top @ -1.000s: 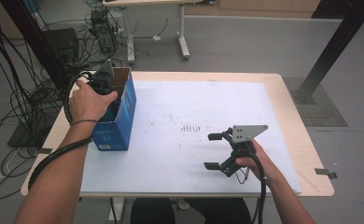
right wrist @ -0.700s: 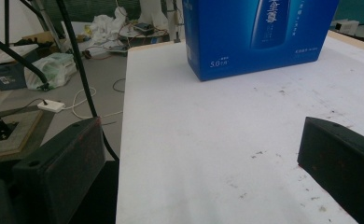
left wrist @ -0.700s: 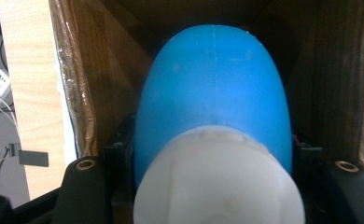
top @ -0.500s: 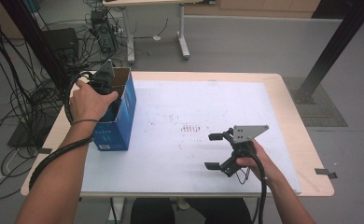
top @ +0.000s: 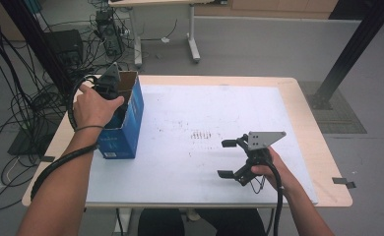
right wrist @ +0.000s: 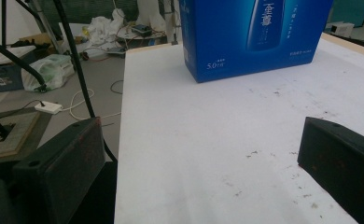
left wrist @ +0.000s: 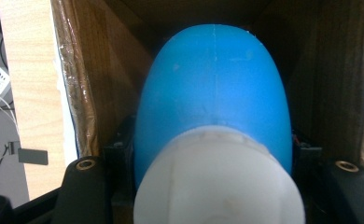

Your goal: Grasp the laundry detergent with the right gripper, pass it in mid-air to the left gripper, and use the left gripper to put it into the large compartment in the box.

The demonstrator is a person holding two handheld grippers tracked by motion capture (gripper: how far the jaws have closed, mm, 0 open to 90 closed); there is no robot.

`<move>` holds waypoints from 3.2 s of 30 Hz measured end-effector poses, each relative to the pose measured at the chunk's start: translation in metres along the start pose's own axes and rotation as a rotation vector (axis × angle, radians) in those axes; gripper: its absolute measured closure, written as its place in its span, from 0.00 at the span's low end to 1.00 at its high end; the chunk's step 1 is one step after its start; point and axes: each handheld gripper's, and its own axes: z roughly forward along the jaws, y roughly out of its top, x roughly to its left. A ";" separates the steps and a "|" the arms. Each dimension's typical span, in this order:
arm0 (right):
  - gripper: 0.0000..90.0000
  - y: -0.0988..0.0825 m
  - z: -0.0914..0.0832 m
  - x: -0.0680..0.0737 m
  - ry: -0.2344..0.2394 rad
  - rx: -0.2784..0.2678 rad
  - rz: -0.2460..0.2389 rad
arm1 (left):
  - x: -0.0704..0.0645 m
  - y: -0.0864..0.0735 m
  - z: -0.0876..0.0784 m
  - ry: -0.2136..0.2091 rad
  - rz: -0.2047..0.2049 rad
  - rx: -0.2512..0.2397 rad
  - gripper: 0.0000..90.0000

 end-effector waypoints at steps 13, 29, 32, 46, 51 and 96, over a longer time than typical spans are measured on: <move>0.01 -0.001 0.000 0.000 -0.001 -0.002 0.002 | 0.001 0.002 0.000 -0.002 -0.003 0.005 0.42; 0.01 0.001 -0.001 0.000 0.001 0.003 -0.001 | 0.003 0.002 0.000 -0.007 -0.007 0.008 0.42; 0.01 0.001 0.000 0.000 0.001 0.007 -0.001 | 0.003 0.003 0.000 -0.007 -0.007 0.009 0.42; 0.01 0.001 0.001 -0.001 0.005 0.007 -0.001 | 0.002 0.003 0.000 -0.007 -0.007 0.014 0.42; 0.01 0.001 0.001 -0.001 0.006 0.007 0.000 | 0.002 0.003 0.000 -0.005 -0.007 0.014 0.42; 0.01 -0.001 0.003 -0.004 0.018 0.018 0.006 | 0.011 0.009 0.002 -0.030 -0.033 0.032 0.41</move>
